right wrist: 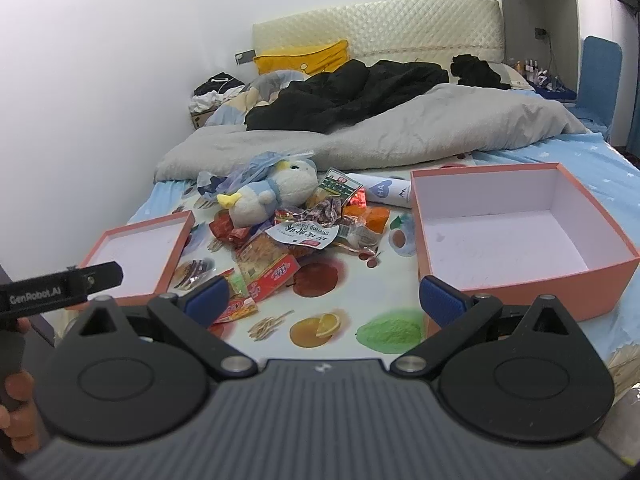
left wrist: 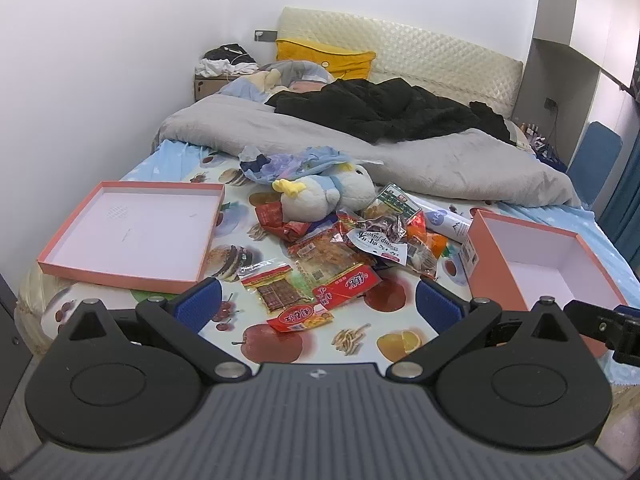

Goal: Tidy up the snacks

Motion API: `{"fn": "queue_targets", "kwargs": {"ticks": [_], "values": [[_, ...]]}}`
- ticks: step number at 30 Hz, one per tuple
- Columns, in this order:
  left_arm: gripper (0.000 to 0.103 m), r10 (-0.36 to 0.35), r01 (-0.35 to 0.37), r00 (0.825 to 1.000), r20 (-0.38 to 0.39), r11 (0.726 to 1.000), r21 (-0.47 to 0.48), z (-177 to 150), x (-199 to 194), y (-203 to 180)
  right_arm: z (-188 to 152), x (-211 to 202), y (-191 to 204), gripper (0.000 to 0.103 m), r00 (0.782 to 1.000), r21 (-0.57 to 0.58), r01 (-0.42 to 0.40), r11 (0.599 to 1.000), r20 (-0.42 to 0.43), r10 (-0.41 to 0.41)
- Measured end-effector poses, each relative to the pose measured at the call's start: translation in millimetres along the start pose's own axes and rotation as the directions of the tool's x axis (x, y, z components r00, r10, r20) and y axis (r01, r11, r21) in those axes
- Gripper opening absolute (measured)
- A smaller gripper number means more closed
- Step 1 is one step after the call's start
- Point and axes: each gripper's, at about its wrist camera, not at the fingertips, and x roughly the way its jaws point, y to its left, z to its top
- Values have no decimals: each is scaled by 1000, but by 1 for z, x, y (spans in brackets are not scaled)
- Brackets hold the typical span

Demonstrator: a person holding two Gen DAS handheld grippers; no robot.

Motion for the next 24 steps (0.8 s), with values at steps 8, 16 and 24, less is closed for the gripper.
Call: {"fn": "queue_targets", "kwargs": {"ticks": [8, 16, 24], "values": [[103, -2, 2, 1000, -12, 1000, -1, -2, 1, 0, 0, 2, 2, 103, 1000, -6, 2, 1000, -8, -2], [103, -4, 4, 1000, -30, 1000, 5, -5, 7, 0, -1, 4, 4, 103, 1000, -5, -5, 1000, -19, 5], [103, -8, 8, 999, -40, 1000, -6, -5, 11, 3, -2, 2, 11, 103, 1000, -12, -24, 1000, -8, 24]]}}
